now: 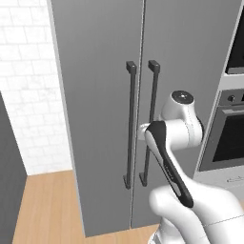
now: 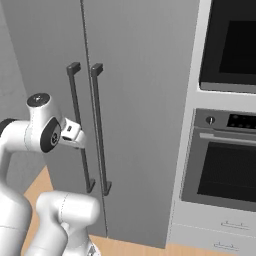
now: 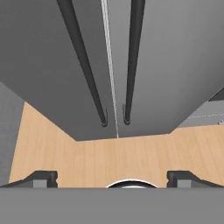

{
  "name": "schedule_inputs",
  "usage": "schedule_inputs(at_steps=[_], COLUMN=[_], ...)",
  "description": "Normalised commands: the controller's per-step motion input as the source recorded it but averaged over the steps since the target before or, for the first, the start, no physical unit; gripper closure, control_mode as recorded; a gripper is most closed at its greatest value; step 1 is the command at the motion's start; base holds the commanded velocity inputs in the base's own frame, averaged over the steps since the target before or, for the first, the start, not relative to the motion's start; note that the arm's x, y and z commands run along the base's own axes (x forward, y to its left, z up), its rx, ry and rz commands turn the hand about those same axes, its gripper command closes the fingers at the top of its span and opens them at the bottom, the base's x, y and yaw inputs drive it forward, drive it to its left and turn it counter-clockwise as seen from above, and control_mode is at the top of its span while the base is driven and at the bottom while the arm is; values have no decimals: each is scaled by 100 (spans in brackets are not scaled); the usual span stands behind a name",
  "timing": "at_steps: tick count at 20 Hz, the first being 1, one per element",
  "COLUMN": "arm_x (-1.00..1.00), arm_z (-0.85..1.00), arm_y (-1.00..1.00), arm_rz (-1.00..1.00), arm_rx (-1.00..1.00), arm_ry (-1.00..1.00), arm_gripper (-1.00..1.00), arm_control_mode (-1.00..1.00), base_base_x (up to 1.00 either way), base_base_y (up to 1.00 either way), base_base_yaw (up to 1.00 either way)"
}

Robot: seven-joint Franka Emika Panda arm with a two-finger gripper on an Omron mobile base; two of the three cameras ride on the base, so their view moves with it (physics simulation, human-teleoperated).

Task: Grab a lemon wedge from the fridge and one ice cube from the ice bowl, and put them in the glass of lemonade.

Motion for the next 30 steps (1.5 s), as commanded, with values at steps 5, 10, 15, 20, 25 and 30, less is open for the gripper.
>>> schedule_inputs(at_steps=[5,10,15,20,25,30], arm_x=[0,0,0,0,-4,-9], arm_z=[0,0,0,0,33,82], arm_y=[0,0,0,0,0,2], arm_rz=[0,0,0,0,0,2], arm_rx=[0,0,0,0,-4,-12], arm_ry=[0,0,0,0,-17,-38], arm_gripper=[-100,-100,-100,-100,-100,-100], arm_control_mode=[100,100,100,100,-100,-100], base_base_x=[-52,-40,-14,-4,-3,0], base_base_y=[0,2,1,0,0,0], base_base_yaw=[0,0,0,0,0,0])
